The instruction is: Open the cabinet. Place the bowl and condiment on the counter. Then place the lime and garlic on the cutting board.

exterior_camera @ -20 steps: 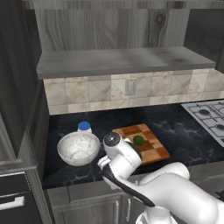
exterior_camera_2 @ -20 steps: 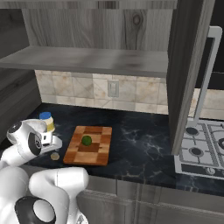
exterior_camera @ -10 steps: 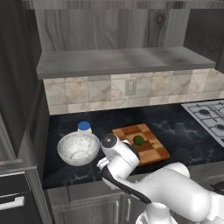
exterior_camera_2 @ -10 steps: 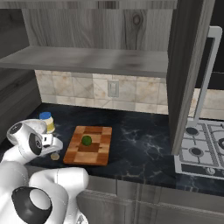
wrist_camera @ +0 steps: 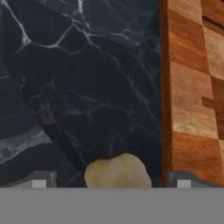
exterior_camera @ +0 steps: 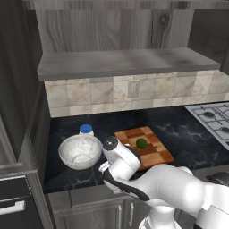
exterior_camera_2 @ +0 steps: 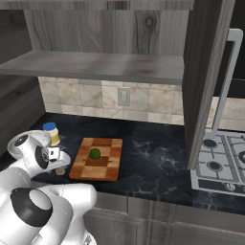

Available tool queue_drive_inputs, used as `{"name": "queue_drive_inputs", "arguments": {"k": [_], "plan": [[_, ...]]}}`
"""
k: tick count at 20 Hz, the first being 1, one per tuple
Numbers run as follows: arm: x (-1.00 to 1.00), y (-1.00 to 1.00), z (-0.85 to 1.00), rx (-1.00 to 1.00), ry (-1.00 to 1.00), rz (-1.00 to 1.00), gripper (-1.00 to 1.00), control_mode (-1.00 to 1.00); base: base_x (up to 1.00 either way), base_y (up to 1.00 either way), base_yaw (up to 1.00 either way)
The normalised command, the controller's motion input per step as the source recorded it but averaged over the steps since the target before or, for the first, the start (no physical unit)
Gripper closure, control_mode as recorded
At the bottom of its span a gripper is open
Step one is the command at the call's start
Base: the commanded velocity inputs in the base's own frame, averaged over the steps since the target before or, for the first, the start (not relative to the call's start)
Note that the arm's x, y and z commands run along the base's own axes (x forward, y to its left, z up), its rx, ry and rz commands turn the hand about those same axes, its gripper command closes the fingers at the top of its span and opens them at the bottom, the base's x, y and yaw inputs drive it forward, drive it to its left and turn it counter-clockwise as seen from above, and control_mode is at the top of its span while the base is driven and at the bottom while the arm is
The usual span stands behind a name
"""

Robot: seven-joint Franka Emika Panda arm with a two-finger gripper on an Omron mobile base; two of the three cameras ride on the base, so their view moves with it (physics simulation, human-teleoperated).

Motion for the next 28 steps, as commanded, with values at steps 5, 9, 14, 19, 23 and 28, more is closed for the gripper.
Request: {"name": "queue_drive_inputs", "arguments": {"k": [5, 9, 14, 19, 23, 28], "plan": [[0.00, -0.25, -0.30, 0.00, -0.07, 0.03, -1.00, -1.00, 0.00, 0.00, 0.00], [0.00, -0.34, -0.37, 0.00, -0.07, 0.03, -1.00, -1.00, 0.00, 0.00, 0.00], [0.00, -0.42, -0.41, 0.01, -0.06, 0.02, -1.00, -1.00, 0.00, 0.00, 0.00], [-0.02, -0.48, -0.40, 0.01, -0.06, 0.01, -1.00, -1.00, 0.00, 0.00, 0.00], [-0.08, -0.36, -0.25, 0.00, -0.03, 0.00, -1.00, -1.00, 0.00, 0.00, 0.00], [0.00, -0.08, -0.01, 0.00, -0.01, 0.00, -1.00, -1.00, 0.00, 0.00, 0.00]]}}
